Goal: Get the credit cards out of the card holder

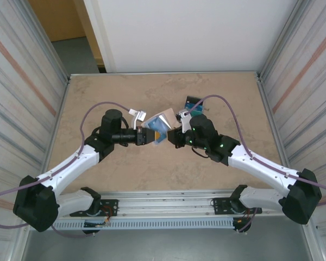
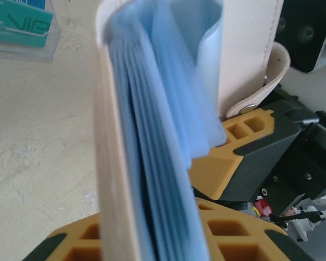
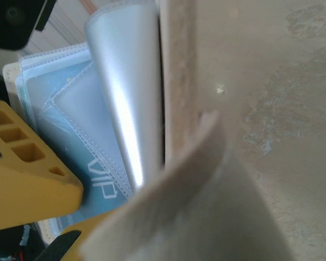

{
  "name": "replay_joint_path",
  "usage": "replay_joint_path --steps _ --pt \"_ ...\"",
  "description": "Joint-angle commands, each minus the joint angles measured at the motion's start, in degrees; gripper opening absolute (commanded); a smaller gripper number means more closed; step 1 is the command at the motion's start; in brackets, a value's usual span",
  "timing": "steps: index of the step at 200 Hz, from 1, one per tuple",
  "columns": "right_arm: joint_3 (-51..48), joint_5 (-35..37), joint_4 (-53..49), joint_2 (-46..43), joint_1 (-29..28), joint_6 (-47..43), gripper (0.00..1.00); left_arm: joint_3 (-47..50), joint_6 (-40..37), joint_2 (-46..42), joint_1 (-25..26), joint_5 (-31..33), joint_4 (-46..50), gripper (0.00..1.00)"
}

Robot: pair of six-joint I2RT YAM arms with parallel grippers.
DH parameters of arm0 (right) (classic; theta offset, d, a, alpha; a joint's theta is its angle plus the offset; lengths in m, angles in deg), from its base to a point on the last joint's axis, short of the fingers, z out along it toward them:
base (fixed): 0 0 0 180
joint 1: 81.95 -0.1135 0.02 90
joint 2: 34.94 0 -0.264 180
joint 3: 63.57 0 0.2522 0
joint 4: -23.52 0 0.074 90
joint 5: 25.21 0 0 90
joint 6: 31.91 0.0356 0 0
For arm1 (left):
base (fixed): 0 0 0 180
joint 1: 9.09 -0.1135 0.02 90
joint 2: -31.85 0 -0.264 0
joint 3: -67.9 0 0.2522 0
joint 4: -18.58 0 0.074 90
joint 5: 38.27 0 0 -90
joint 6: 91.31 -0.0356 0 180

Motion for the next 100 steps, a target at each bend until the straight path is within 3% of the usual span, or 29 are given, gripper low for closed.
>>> replay_joint_path --steps 1,41,67,100 --pt "-0.1 2.6 1.9 -1.7 0.7 1.8 0.19 -2.5 -2.6 0.0 0.2 -2.1 2.1 0.21" --pt "-0.2 4.8 -0.1 -3.0 2.2 2.0 0.3 -3.9 -5.0 -0.3 0.2 -2.0 5.1 0.12" --pt "-0.3 6.2 -2.2 -5.2 3.4 1.6 0.55 -4.1 -5.1 -0.7 -0.5 -1.2 6.0 0.11" --pt "-0.4 7.6 -5.0 -8.4 4.2 0.3 0.74 -4.4 -6.2 -0.5 -1.1 -0.4 8.2 0.1"
